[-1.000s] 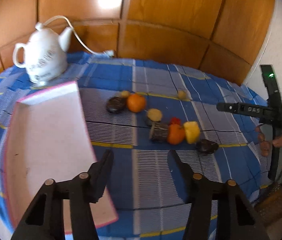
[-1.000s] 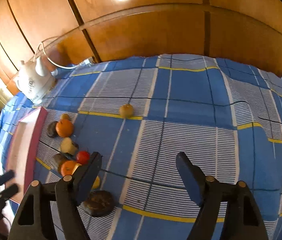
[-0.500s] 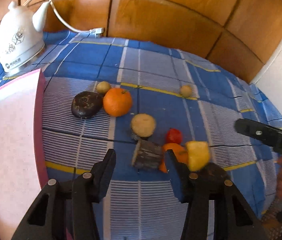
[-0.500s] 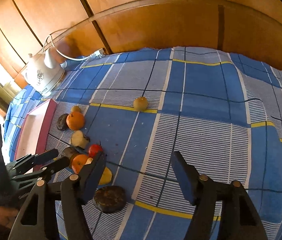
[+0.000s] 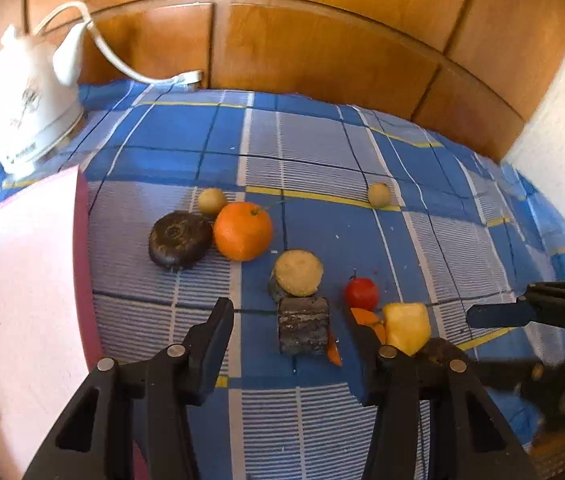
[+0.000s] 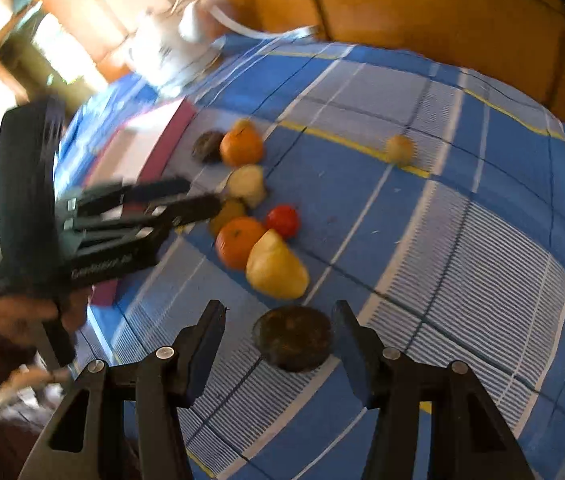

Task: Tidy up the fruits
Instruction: 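Grasp the dark cylindrical slice with the left tool while the right tool approaches a dark fruit, then drop the slice into the pink tray with the left tool while the right tool grasps the dark fruit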

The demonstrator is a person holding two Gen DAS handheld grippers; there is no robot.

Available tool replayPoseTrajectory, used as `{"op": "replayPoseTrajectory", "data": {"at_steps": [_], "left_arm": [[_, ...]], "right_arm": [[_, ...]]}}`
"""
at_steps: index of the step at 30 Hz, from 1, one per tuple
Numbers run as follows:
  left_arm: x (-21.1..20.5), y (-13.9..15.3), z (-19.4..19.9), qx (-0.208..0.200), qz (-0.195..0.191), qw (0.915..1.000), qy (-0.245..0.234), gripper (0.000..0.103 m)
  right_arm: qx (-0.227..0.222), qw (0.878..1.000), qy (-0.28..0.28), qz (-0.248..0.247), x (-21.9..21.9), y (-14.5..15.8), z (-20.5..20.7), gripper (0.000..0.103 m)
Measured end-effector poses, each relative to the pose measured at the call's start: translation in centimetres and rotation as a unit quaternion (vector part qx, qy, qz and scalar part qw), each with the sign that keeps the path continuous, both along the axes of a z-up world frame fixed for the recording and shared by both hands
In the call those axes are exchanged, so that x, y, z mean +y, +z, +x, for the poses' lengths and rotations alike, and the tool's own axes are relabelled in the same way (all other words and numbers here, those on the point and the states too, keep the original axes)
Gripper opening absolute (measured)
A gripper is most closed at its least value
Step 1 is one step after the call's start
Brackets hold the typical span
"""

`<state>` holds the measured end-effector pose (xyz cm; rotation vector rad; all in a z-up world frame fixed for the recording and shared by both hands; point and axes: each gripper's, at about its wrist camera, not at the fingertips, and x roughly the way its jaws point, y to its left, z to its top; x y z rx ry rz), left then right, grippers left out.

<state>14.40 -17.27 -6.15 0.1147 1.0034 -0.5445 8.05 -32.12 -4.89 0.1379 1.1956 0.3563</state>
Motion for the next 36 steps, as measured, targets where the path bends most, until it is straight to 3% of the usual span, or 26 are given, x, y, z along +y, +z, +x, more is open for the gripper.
{"op": "replayPoseTrajectory", "data": {"at_steps": [3,6,7,8,9,14,17,24,30,36], "left_arm": [[-0.8,-0.5,0.0,-0.006,0.019,0.9998,-0.007,0.051],[-0.4,-1.1,0.6,0.011,0.005,0.9999,0.006,0.05],[-0.2,-1.2,0.8,0.018,-0.009,0.9998,0.008,0.046],[0.0,-1.2,0.8,0.023,-0.019,0.9995,0.006,0.035],[0.0,-1.1,0.7,0.025,-0.027,0.9993,0.002,0.028],[0.3,-1.0,-0.5,0.012,-0.037,0.9992,-0.002,0.028],[1.2,-0.7,-0.9,0.023,-0.064,0.9977,0.004,0.028],[2.9,1.1,-2.7,0.009,-0.096,0.9953,0.003,0.028],[6.4,4.4,-5.1,-0.068,-0.062,0.9945,0.049,0.028],[11.8,4.5,-4.4,-0.112,-0.008,0.9817,0.154,0.028]], "right_arm": [[0.017,0.999,0.016,-0.033,0.8,-1.0,-0.1,0.056],[0.027,0.998,0.02,-0.061,1.2,-2.0,0.0,0.057],[0.026,0.997,0.02,-0.068,1.3,-2.2,0.0,0.051],[0.023,0.997,0.017,-0.077,1.4,-2.3,0.0,0.045],[0.023,0.997,0.016,-0.077,1.3,-2.4,0.0,0.046],[0.018,0.996,0.025,-0.084,1.2,-2.2,-0.2,0.046],[0.025,0.997,0.015,-0.07,0.8,-2.4,0.2,0.047],[0.019,0.994,0.03,-0.102,1.7,-3.0,-0.1,0.047],[0.016,0.993,0.034,-0.11,2.0,-2.9,-0.4,0.046],[0.012,0.992,0.035,-0.121,2.7,-2.9,-0.4,0.046]]}}
